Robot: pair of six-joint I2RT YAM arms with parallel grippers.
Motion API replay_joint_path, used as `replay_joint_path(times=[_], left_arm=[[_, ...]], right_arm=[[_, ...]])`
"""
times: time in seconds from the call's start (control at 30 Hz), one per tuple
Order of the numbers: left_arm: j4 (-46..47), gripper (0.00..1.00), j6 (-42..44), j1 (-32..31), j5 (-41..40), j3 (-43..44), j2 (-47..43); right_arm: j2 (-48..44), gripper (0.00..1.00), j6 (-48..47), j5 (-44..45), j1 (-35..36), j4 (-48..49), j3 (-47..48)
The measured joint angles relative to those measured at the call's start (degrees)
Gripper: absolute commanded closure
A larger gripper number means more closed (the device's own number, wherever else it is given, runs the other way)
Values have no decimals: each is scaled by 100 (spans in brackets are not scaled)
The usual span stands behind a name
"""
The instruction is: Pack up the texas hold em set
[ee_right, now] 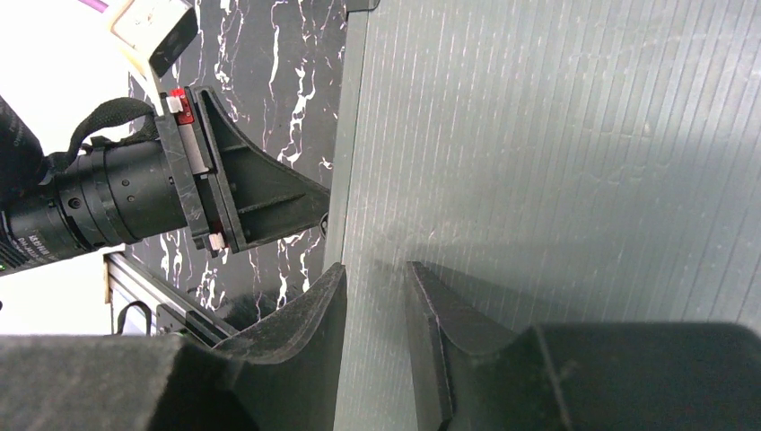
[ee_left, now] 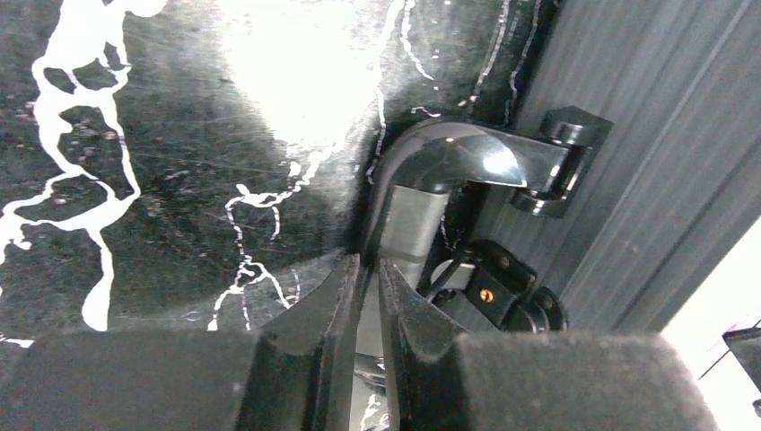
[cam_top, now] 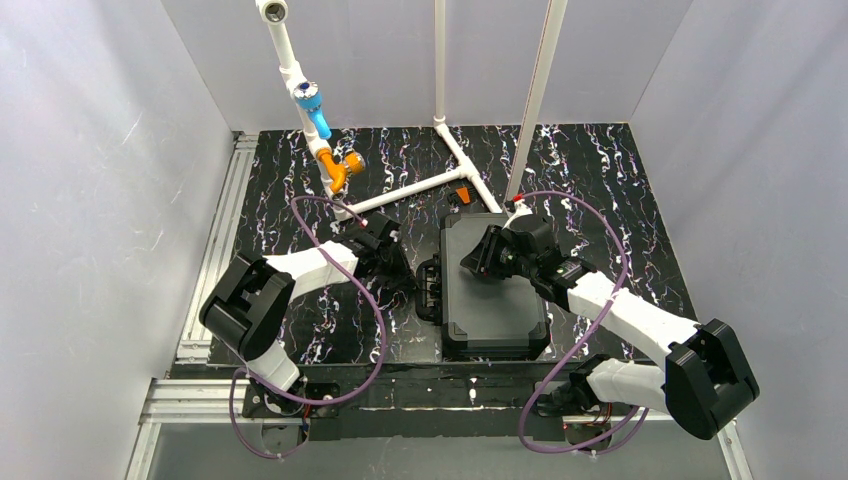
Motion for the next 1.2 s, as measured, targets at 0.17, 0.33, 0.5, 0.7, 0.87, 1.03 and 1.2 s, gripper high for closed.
replay_joint_path(times=[0.17,0.33,0.5,0.7,0.87,1.03,1.2], left_arm=[[57,87,-4,-103,17,87,0],[81,87,-7,-136,24,90,-2],[81,87,-4,-151,28,120,-2],[131,87,-7,-236,66,188,-2],[133,87,-22,-317,94,251,7],[168,87,-22,-372,111,323,98],[170,87,-24,-422,114,348,107]], right_arm=[[0,60,-2,0,0,57,-28],[-2,60,0,0,0,109,-55],[-7,61,0,0,0,125,-66],[-17,61,0,0,0,140,-76],[-33,61,0,0,0,184,-109],[-39,61,0,0,0,210,-149],[-39,61,2,-2,0,254,-175]])
